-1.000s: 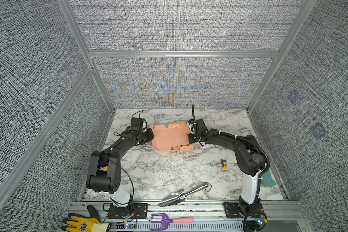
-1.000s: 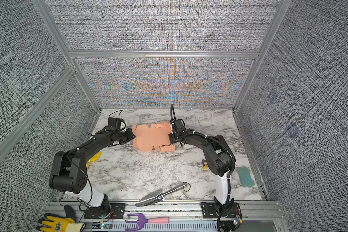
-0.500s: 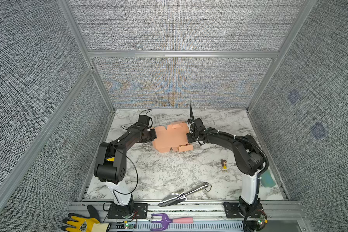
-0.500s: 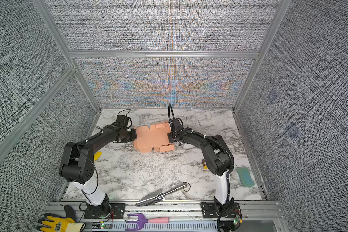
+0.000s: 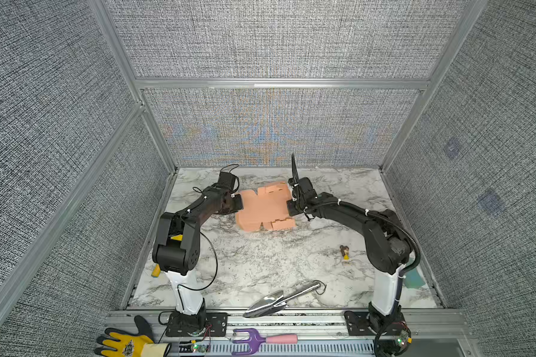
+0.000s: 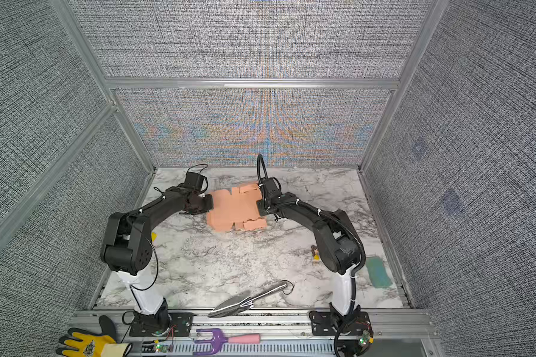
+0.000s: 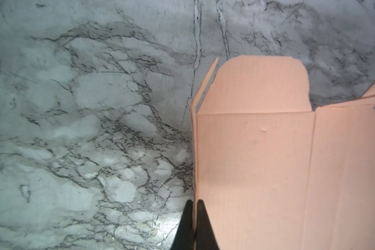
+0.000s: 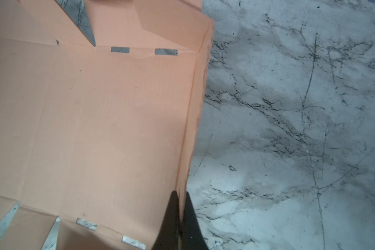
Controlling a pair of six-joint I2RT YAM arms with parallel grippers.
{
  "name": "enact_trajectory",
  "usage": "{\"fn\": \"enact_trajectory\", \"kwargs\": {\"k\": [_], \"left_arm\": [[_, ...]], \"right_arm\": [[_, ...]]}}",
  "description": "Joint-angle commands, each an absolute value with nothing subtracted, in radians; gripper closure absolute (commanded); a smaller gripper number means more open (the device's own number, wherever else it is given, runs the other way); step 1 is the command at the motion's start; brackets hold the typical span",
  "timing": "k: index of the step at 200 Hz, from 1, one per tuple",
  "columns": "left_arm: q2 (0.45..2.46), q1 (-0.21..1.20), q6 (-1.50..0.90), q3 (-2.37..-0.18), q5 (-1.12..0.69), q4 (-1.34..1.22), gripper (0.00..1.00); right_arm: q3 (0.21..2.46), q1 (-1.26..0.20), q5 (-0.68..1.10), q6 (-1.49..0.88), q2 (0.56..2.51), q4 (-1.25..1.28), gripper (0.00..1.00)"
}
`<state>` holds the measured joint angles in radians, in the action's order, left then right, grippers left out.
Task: Assemble paper box
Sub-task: First fold the bottom flaps of a flat cardboard box at the center of the table.
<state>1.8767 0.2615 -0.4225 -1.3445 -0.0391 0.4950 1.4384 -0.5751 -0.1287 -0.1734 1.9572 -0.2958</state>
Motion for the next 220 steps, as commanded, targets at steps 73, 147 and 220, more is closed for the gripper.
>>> {"fn": "enact_trajectory", "kwargs": {"k": [73,147,220], "left_arm": [[1.93,0.287,-0.405,-1.394,0.068,0.545,1.0],[1.959,0.34,-0.411,-1.462,0.077,0.56,1.0],[1.9,0.363,-0.416,-1.554,0.014,0.586,1.0]], "right_arm": [[1.463,-0.587,-0.181,-0.176,1.888,-0.376,0.97],[1.543,-0.607,-0.204,-0.186,1.895,-0.435,0.97],[1.579,-0.621,-0.206,-0.205,1.95,-0.451,0.97]]}}
